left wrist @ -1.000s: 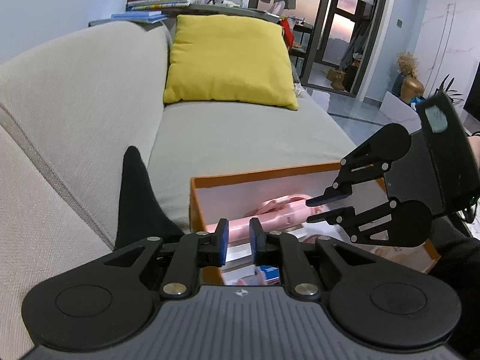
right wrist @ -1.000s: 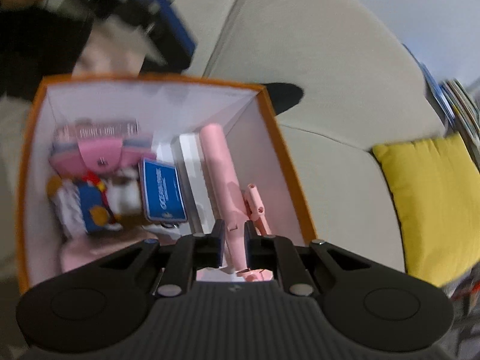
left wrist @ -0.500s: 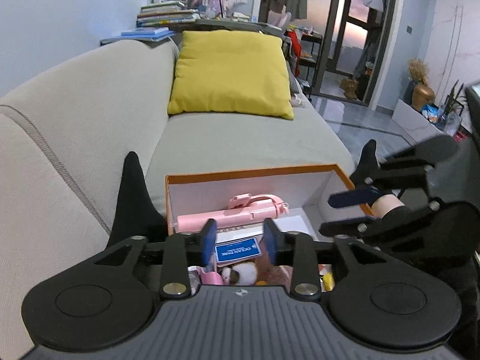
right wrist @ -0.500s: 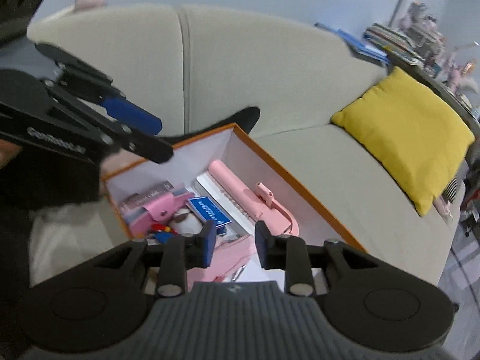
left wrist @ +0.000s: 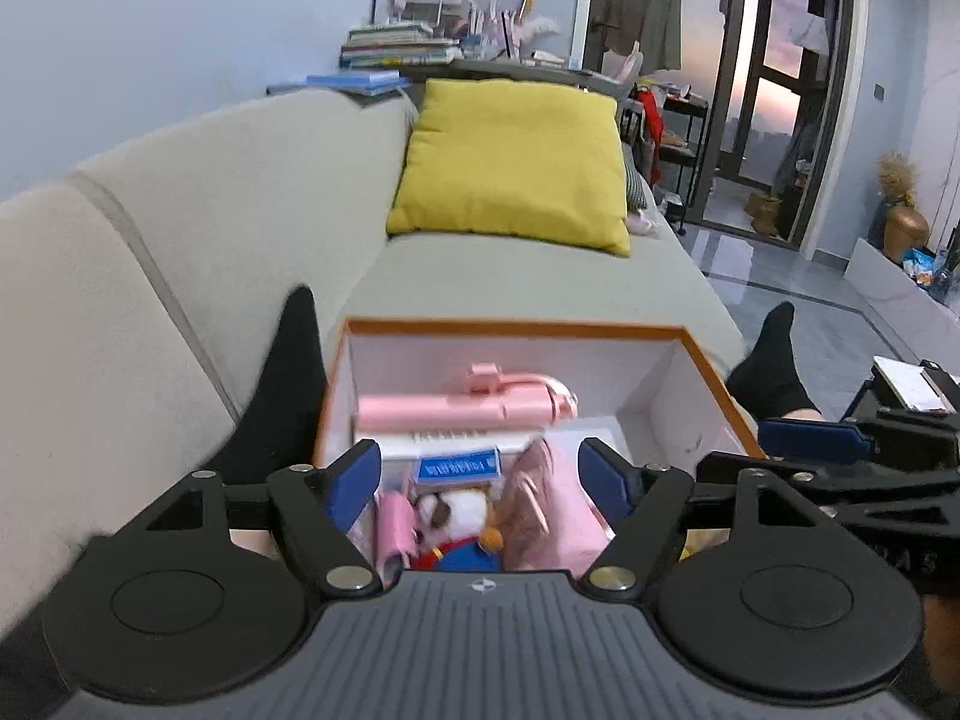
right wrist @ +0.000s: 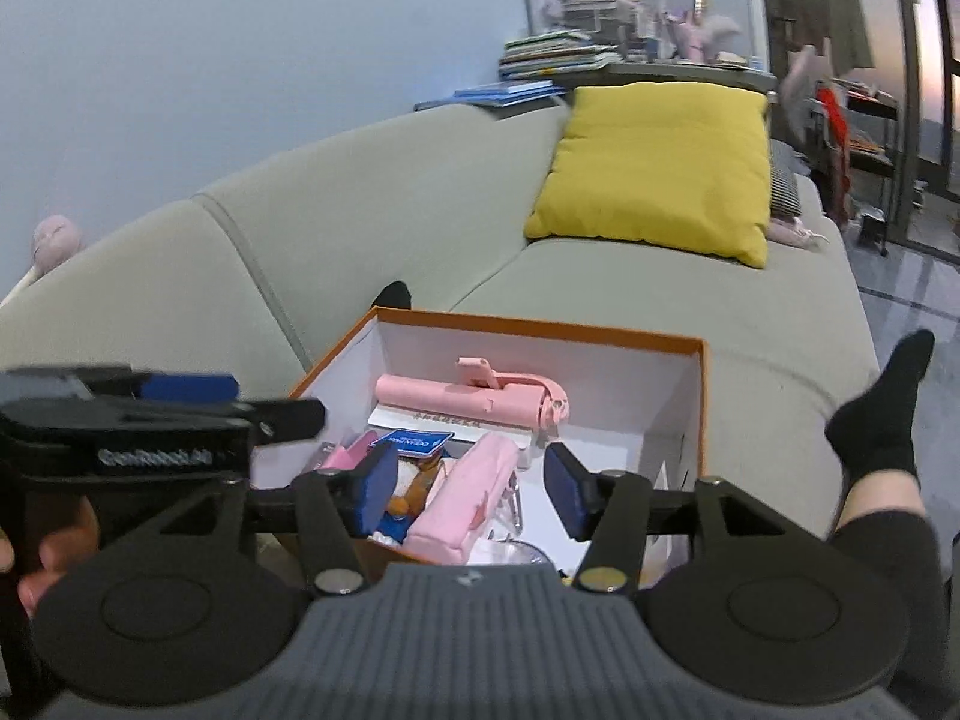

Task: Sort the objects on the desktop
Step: 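Withdraw both tools up from the box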

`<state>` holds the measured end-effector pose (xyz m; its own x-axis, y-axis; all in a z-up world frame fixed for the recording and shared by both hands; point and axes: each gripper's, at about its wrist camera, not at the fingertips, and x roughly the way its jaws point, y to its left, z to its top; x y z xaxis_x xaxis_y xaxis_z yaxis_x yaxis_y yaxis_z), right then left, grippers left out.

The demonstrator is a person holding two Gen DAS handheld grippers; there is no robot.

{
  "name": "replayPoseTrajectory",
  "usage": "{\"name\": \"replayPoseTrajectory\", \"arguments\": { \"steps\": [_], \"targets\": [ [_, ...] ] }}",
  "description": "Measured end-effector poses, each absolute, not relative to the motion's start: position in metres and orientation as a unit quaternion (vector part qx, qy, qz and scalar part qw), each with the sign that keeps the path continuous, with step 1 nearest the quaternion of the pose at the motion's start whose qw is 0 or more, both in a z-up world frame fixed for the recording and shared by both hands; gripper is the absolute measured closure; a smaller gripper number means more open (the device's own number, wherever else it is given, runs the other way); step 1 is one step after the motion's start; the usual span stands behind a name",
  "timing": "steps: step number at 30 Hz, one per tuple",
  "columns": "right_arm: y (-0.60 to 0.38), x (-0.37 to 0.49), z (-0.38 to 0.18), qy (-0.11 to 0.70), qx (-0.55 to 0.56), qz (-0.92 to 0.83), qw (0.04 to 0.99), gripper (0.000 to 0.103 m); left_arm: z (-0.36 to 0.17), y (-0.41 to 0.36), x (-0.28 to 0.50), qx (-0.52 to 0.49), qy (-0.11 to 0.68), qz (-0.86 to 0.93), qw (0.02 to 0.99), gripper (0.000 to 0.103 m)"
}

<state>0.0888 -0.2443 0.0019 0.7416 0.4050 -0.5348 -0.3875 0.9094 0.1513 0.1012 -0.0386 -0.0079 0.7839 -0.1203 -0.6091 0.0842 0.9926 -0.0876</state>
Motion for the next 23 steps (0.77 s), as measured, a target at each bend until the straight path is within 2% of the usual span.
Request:
{"name": "replayPoseTrajectory", "arguments": {
  "steps": [5, 9, 12, 23],
  "targets": [
    [-0.237, 0.077, -0.022, 0.27, 0.025, 0.194, 0.943, 0.045, -0.033, -0.041, 0.098, -0.029, 0.331, -0.036, 0.943, 0.017],
    [-0.239, 0.082, -0.034, 0.285, 0.035, 0.178, 0.941, 0.044, -0.046, -0.043, 0.099, -0.027, 0.342, -0.035, 0.939, 0.017],
    [-0.241, 0.084, -0.041, 0.29, 0.033, 0.164, 0.942, 0.04, -0.054, -0.042, 0.102, -0.033, 0.353, -0.037, 0.934, 0.016],
    [-0.244, 0.084, -0.054, 0.306, 0.051, 0.174, 0.935, 0.034, -0.061, -0.041, 0.102, -0.034, 0.347, -0.037, 0.936, 0.016]
  ]
}}
